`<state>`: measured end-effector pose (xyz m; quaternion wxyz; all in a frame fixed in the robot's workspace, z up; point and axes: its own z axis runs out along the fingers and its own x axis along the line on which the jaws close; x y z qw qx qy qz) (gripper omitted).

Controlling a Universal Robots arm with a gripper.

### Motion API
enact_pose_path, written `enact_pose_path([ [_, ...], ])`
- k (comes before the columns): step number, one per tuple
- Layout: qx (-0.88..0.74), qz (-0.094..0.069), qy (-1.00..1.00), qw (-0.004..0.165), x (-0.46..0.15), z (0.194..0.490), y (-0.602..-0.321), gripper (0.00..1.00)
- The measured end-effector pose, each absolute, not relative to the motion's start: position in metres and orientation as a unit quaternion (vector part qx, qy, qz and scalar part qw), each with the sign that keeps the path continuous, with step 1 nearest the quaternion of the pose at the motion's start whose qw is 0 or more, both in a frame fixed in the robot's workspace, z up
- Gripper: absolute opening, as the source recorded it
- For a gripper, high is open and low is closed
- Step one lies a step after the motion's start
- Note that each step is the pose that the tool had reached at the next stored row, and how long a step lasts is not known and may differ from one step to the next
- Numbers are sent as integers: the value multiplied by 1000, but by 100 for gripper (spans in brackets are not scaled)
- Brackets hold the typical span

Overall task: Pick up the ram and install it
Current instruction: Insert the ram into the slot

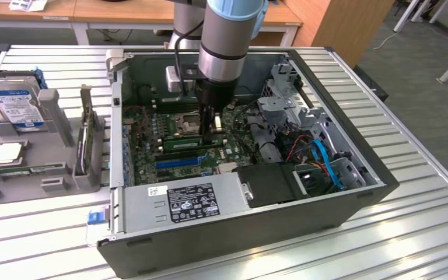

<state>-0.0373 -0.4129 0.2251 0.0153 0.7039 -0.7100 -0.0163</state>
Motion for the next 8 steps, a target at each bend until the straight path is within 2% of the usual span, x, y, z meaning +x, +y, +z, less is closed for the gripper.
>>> enact_pose_path([
  [8,704,-16,-710,15,-37,238,-413,37],
])
